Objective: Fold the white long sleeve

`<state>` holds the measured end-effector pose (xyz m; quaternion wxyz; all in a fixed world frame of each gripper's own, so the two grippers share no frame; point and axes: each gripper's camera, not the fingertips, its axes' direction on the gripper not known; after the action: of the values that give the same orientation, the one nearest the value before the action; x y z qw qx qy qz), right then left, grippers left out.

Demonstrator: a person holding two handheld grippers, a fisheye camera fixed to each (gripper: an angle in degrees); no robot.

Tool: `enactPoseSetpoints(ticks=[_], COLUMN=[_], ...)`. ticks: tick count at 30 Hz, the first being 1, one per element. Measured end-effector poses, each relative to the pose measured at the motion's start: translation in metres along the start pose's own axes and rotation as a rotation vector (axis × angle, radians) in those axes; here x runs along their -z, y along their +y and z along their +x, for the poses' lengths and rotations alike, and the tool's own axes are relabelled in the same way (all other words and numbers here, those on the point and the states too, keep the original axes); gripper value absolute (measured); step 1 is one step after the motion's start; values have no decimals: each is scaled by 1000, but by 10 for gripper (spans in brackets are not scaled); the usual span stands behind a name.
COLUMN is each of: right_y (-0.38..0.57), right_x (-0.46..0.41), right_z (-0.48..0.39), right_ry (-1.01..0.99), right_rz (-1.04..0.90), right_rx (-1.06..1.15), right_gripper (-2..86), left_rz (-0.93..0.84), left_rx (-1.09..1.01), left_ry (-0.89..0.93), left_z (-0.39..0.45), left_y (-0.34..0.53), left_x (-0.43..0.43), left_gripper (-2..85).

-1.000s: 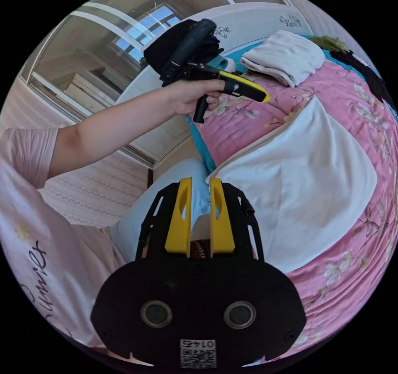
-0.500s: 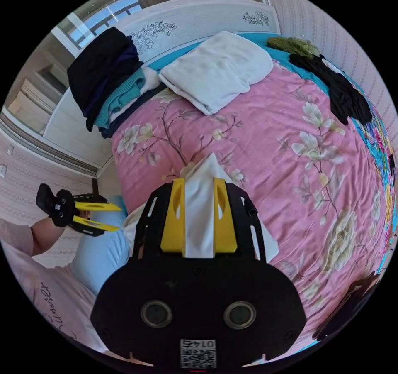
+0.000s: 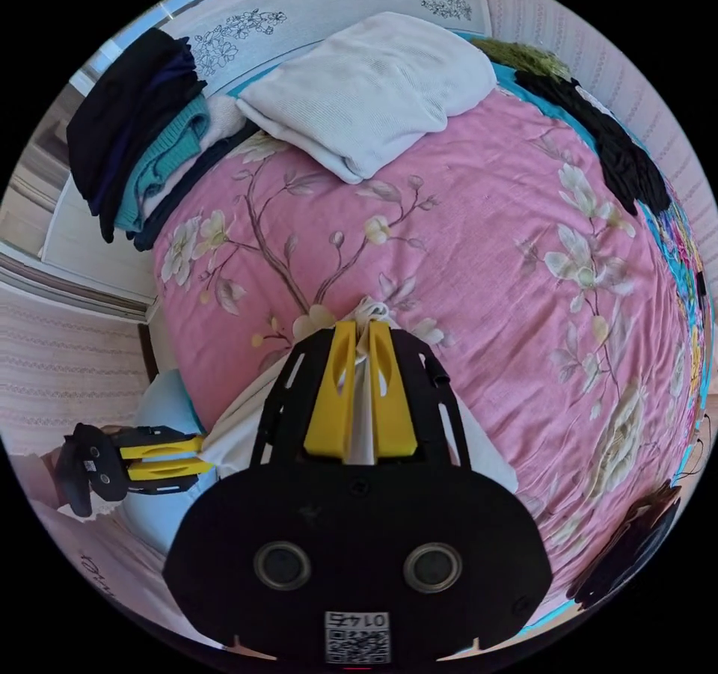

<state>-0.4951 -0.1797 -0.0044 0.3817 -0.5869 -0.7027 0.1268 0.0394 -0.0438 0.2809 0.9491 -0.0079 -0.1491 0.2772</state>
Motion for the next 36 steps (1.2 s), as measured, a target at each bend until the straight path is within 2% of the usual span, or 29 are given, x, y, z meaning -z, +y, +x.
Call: enactPoseSetpoints(ticks=[3,7,11,13,15,19,24,27,29,30,32,33,36], right_y=[15,58,113,136,157,170,97,-9,-108,-129,-181,-185,-159], right_x=[26,83,141,162,183,231,285,304,294,289,258,251,225], right_z=[12,38,61,71,81,100,93,70,59,57,58,58,62], right_ry=[-47,-176,-251,-256,-253,-208,-145,-81,-60,-28,117,116,39], right_rz=[65,248,396,445,498,564,545,483,438,429,322,302,359], right_rx=[-5,-68,-114,-147,-175,-169,-5,113,100,81,-79,-89,-23], right_gripper=[21,15,13,13,13,13,18,27,46,52,74,75,68], left_rz=[54,132,268,364,425,532,590,621,565,523,429,380,368], left_rx=[0,0,16,55,75,110,234,353,499,580,677,719,647], left_ry=[-10,14,210,336,378,340,130,-48,-125,-172,-201,-200,-220], left_z=[5,10,13,11,9,-4,-68,-150,-211,-247,-284,-295,-273], left_y=[7,15,20,20,16,-1,-16,-25,-33,-34,-32,-27,-14], left_x=[25,59,81,91,99,114,131,144,134,120,97,85,73], left_gripper=[49,47,46,43,41,39,41,46,50,53,53,51,42])
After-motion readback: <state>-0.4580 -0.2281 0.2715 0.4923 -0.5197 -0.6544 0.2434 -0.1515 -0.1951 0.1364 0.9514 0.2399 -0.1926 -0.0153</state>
